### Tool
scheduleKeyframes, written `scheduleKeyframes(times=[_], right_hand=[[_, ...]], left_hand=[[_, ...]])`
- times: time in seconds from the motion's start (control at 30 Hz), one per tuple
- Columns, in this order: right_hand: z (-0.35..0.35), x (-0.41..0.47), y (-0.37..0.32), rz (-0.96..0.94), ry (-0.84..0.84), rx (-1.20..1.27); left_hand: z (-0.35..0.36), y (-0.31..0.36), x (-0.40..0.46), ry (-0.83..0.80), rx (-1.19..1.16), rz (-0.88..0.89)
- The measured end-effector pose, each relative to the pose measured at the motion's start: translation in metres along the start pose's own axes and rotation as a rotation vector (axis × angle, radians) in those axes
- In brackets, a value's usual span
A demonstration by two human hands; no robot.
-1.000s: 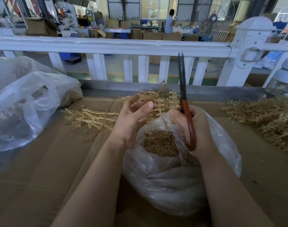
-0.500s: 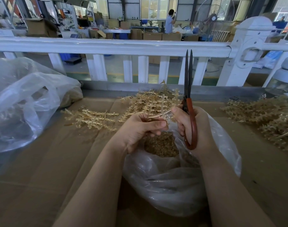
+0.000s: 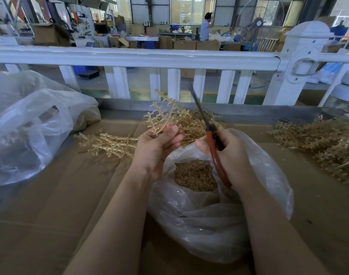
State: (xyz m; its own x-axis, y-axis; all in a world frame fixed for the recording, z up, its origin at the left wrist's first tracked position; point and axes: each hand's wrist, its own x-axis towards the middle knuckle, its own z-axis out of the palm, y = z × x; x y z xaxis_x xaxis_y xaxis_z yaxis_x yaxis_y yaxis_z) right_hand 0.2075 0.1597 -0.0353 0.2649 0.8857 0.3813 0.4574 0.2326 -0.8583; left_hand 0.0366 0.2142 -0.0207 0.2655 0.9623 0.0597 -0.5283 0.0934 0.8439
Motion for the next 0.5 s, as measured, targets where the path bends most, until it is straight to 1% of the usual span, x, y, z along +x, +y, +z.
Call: scheduleKeyframes(times=[0.13,0.23,0.5], right_hand=[[0.0031,-0.0018,0.0060,-0.048,-0.050,-0.263],[0.0036,-0.0018,0.0104,-0.087,-0.042,-0.392],[0.0044,-0.0036,0.0091,-0.167,0.011,-0.482]], left_hand=[[-0.0018,0.0015,0.0007,-0.007,0.002,0.058],[-0.0020,0.0016,0.0013,0.000,0.017,0.096],[-0.0034,-0.0005,0.0017,-0.006,0.004,0.113]])
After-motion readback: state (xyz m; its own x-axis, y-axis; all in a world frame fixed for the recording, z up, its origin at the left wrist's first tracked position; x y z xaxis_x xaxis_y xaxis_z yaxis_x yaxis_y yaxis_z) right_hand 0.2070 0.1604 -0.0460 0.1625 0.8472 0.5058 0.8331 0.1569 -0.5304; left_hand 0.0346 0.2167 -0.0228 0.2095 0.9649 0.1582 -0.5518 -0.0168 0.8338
